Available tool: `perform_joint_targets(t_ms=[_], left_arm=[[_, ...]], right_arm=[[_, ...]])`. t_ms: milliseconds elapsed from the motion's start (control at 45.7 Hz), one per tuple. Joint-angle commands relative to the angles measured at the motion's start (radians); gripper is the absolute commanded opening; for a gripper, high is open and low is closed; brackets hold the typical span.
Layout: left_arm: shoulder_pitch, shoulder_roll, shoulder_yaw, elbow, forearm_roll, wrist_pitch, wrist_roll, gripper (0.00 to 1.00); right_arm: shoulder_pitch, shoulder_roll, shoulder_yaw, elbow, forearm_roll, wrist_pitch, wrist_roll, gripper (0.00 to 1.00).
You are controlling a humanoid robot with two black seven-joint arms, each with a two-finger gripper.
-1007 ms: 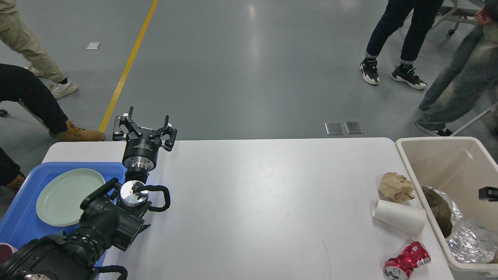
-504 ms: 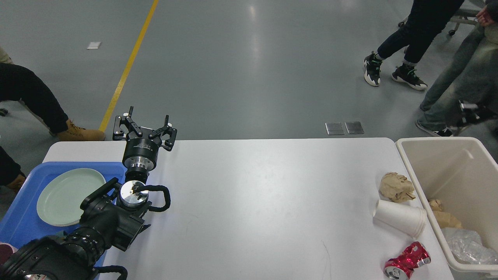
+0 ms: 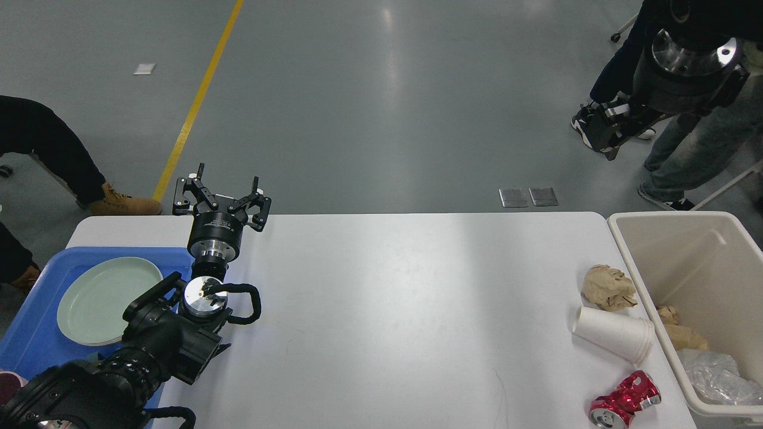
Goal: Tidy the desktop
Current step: 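Raise the right gripper out of the bin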
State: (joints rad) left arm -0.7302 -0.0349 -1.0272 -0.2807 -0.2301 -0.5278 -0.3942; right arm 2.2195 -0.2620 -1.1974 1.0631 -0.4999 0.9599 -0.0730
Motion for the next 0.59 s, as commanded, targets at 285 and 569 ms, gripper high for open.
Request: perform_joint_targets(t_ms=[285,569], left_arm=[[0.000,0.000,0.001,0.000,0.000,-0.001,0.000,0.97],[0.000,0.000,-0.001,0.000,0.000,0.000,0.000,0.97]], right_arm=[[-0.248,-0.298,-0.062,0.051,0.087,0.000,-0.004,0.96],[-0.415,-0.318,-0.188,0.051,0.445,-0.024,-0.007,0.92]])
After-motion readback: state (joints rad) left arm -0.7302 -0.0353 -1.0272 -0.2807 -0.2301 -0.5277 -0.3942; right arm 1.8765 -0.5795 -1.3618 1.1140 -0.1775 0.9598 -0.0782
